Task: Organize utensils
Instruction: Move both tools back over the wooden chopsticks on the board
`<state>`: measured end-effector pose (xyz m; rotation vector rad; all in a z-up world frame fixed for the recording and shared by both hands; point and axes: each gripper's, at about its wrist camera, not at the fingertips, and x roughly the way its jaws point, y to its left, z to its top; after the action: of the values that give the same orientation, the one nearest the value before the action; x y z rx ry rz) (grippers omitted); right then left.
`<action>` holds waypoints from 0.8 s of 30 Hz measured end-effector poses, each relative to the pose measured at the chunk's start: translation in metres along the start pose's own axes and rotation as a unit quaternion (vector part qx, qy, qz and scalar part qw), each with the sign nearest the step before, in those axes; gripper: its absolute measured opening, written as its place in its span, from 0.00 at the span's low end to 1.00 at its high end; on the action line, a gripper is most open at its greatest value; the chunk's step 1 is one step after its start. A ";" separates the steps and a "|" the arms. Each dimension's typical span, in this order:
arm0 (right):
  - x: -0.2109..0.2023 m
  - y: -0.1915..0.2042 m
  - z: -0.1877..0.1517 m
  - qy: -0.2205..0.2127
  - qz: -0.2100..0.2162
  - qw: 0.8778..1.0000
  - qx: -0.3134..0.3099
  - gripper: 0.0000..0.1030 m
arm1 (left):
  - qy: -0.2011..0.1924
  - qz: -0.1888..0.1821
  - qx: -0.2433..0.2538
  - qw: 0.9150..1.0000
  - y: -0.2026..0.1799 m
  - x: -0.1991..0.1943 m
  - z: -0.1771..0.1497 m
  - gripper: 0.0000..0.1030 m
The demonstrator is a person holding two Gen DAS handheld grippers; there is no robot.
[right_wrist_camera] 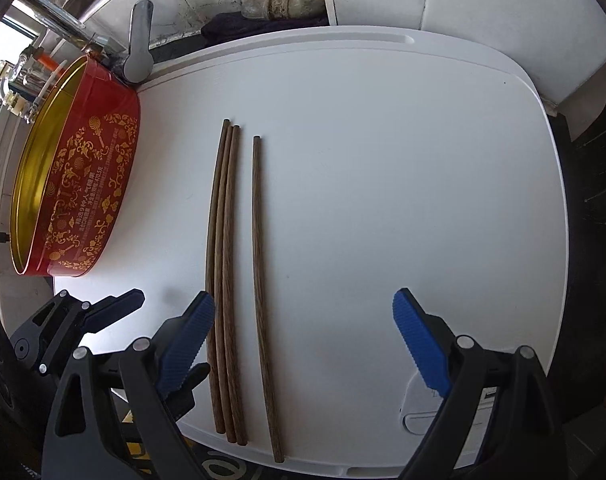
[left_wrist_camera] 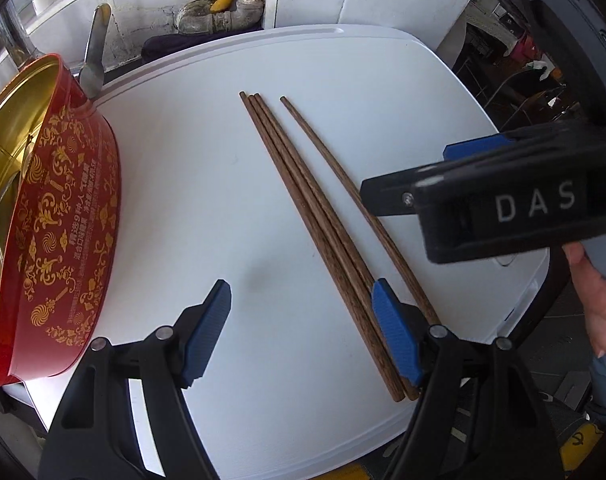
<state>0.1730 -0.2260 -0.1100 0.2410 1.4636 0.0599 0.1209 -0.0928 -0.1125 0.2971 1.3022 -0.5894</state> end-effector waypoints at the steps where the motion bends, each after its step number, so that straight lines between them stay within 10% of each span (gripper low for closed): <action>1: 0.003 0.002 0.000 0.002 -0.009 1.000 -0.003 0.89 | -0.002 0.012 0.003 1.000 -0.001 0.002 0.001 0.70; 24: 0.019 0.031 -0.016 -0.002 -0.073 0.996 -0.050 0.89 | -0.013 0.055 0.020 0.998 -0.002 0.016 0.005 0.74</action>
<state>0.1631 -0.1902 -0.1241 0.0518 1.4669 0.0135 0.1262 -0.1015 -0.1265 0.3913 1.2419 -0.5252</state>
